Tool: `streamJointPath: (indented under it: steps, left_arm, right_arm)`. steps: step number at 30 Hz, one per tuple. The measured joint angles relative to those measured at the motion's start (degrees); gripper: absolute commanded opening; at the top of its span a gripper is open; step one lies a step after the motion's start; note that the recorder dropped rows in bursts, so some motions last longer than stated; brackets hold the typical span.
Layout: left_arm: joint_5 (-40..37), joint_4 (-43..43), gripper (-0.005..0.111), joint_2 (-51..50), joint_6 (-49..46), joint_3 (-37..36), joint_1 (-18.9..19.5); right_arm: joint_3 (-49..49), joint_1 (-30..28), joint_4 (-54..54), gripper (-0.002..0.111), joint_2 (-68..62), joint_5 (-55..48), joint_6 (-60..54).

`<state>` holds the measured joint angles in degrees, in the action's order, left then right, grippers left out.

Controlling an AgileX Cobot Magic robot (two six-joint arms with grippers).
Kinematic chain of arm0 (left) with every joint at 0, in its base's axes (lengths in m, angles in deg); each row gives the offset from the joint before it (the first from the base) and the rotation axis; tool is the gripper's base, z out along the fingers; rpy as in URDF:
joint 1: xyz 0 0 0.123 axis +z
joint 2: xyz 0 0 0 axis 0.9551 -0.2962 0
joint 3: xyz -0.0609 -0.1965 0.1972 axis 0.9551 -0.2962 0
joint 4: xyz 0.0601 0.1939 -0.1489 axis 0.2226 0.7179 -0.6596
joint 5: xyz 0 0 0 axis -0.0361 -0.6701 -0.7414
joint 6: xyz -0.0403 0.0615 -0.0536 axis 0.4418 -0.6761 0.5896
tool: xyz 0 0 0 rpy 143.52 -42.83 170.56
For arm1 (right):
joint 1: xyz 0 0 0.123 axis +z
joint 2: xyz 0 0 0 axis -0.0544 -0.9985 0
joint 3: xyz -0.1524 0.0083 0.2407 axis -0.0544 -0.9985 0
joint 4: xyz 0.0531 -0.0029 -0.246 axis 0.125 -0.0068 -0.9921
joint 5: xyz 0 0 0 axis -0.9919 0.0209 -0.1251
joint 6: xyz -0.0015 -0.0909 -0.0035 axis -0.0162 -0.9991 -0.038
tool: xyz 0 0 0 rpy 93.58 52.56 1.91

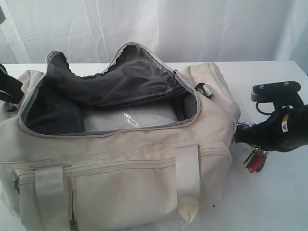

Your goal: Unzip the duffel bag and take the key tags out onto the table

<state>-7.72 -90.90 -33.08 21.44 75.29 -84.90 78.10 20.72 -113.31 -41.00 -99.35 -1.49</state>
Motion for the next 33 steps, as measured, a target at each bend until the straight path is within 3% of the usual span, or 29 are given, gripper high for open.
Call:
streamJointPath:
  steps: [5, 8, 17, 20, 22, 29, 33]
  left_arm:
    - [0.0, -2.5, 0.0, 0.0, -2.1, 0.0, 0.0]
    - [0.0, -3.0, 0.0, 0.0, -2.5, 0.0, 0.0]
    - [0.0, -3.8, 0.0, 0.0, -3.6, 0.0, 0.0]
    - [0.0, -4.4, 0.0, 0.0, -3.8, 0.0, 0.0]
    - [0.1, -5.0, 0.0, 0.0, -3.8, 0.0, 0.0]
    - [0.1, -6.5, 0.0, 0.1, -3.8, 0.0, 0.0]
    - [0.9, -7.6, 0.0, 3.9, -2.1, -0.2, 0.0]
  right_arm:
    - [0.0, 0.0, 0.0, 0.067, -2.3, 0.3, 1.8]
    - [0.0, 0.0, 0.0, 0.083, -2.3, 0.5, 2.3]
    - [2.7, 0.0, 1.8, 0.084, 6.5, -8.1, 2.6]
    - [4.2, 0.0, 3.5, 0.079, 12.4, -14.0, 2.6]
    - [4.7, 0.0, 5.9, 0.068, 17.2, -17.6, 0.5]
    - [4.8, 0.0, 27.0, 0.001, 34.2, -23.3, -20.5]
    - [4.7, 0.0, 32.5, 0.0, 42.5, -26.7, -26.7]
